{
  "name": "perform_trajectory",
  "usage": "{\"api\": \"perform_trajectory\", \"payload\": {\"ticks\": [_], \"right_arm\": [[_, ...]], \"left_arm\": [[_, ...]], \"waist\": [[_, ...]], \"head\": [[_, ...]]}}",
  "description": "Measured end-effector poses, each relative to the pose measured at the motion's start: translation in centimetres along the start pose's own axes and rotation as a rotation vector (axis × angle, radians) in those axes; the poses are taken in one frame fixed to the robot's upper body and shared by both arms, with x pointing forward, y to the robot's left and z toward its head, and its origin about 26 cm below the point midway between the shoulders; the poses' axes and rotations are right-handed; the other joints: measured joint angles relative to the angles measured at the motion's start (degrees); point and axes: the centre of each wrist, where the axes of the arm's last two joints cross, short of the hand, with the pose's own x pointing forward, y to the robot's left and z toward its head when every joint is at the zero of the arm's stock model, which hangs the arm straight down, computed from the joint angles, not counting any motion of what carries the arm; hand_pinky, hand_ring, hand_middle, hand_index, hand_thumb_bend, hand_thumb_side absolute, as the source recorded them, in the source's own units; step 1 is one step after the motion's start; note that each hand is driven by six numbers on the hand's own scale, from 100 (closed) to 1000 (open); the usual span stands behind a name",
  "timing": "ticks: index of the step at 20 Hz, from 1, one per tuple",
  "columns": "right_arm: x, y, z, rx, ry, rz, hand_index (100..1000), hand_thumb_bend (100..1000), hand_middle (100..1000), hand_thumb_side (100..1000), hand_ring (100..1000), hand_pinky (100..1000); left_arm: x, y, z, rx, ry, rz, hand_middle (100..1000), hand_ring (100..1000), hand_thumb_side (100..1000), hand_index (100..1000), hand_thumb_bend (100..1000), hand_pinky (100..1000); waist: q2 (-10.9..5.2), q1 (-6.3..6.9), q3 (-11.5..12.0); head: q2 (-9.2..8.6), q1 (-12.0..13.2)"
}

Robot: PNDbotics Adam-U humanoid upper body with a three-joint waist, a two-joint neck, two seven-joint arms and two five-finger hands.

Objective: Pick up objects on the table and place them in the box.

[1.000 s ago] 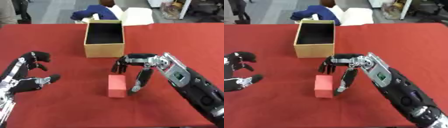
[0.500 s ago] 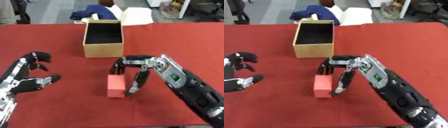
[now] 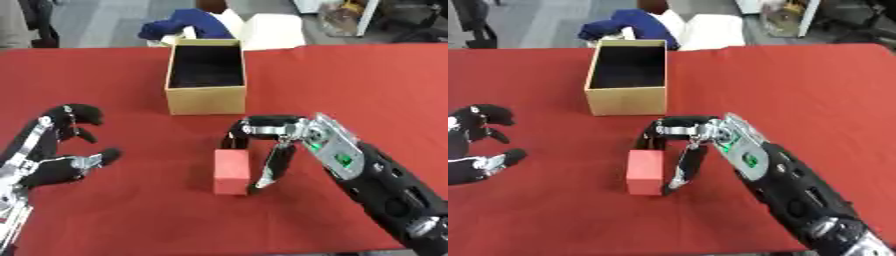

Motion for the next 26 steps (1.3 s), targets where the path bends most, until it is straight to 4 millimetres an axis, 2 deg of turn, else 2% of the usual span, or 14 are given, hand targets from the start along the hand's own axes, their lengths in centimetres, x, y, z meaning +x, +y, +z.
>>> {"api": "perform_trajectory", "payload": {"ticks": [6, 10, 18, 19, 26], "right_arm": [[0.0, -0.1, 0.0, -0.079, 0.024, 0.054, 569, 562, 444, 122, 444, 571], [0.0, -0.1, 0.0, -0.145, 0.039, 0.078, 490, 518, 370, 100, 414, 546], [0.1, -0.1, -0.1, -0.223, 0.032, 0.088, 439, 449, 322, 100, 411, 546], [0.2, -0.2, -0.1, -0.230, 0.029, 0.090, 437, 470, 320, 100, 410, 546], [1.0, -2.0, 0.4, -0.288, 0.011, 0.105, 431, 466, 314, 100, 409, 548]], "left_arm": [[-0.1, -0.1, 0.0, -0.004, 0.004, 0.001, 673, 723, 281, 739, 712, 557], [-0.1, -0.1, 0.0, -0.006, 0.006, 0.002, 674, 723, 282, 740, 709, 556], [-0.1, -0.1, 0.0, -0.008, 0.005, 0.002, 675, 724, 283, 741, 703, 557], [-0.1, -0.1, 0.0, -0.008, 0.005, 0.002, 675, 724, 284, 741, 701, 557], [-0.1, -0.1, 0.0, -0.008, 0.005, 0.004, 676, 725, 287, 741, 694, 556]], "waist": [[0.01, 0.16, 0.00], [0.01, 0.16, 0.00], [0.01, 0.27, -0.07], [0.01, 0.28, -0.08], [0.01, 0.30, -0.14]], "head": [[0.01, -0.14], [0.01, -0.17], [0.01, -0.20], [0.01, -0.20], [0.01, -0.20]]}}
